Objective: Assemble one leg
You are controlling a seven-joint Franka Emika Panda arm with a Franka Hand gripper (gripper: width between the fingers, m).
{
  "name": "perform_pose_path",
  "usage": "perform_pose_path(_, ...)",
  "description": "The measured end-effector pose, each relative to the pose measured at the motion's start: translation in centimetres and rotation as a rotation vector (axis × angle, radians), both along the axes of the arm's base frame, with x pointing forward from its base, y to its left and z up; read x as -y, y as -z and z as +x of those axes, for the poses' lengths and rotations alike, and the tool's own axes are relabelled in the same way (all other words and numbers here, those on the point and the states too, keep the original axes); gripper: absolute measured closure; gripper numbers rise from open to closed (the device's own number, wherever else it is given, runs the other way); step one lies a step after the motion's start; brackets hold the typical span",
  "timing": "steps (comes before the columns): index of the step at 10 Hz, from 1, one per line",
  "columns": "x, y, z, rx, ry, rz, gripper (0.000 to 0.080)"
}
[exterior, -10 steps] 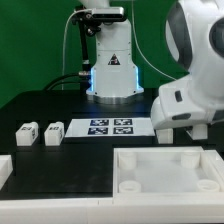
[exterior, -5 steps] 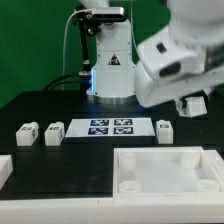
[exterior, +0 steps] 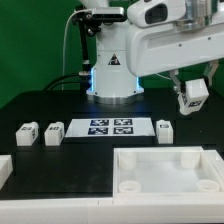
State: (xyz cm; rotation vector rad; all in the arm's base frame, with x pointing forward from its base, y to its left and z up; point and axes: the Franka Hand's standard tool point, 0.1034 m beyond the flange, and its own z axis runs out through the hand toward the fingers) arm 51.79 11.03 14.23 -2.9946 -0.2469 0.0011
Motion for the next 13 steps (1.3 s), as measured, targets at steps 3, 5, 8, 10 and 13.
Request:
perform_pose_path(3,0.1,-2.3,5.7,0.304,-0.063,0.005,0.0506)
perform_pose_path(5,1.1,-2.8,9.6,0.525,-0.105,-0.012,0.0506)
perform_pose_path(8,1.4,-1.9,8.8,0.557,-0.102,-0.019,0.0506)
perform_pose_path(10,1.5,-1.7,8.7,0.554,-0.101,-0.019,0.0506)
perform_pose_path(13,0.6,0.1,9.7,0.537,-0.1,0.002,0.0506)
